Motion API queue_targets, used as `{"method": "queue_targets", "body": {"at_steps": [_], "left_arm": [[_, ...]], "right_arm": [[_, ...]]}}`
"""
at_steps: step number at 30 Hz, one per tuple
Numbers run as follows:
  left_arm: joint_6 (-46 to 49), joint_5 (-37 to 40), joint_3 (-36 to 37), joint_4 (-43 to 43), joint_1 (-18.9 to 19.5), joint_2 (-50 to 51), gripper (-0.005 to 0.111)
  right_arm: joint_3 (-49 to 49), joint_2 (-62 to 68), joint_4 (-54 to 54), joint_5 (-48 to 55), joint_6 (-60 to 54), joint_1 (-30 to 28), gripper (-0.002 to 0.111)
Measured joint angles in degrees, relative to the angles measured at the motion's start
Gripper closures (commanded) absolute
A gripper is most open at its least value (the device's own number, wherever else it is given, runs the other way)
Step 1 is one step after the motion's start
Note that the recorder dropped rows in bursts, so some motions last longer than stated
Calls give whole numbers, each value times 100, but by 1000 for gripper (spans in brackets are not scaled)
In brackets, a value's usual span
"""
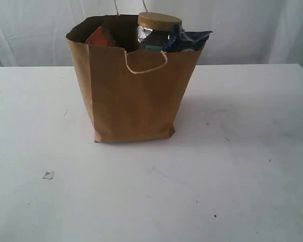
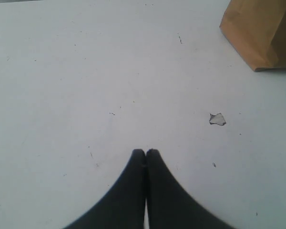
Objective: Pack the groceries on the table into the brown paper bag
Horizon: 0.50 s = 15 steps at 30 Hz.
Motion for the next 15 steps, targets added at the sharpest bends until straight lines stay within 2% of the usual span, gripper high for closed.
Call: {"method": "queue_targets", "body": {"at_steps": [15], "left_arm": [[0, -110, 0, 0, 0, 0, 107]], "right_arm": [[0, 0, 0, 0, 0, 0, 108]]}}
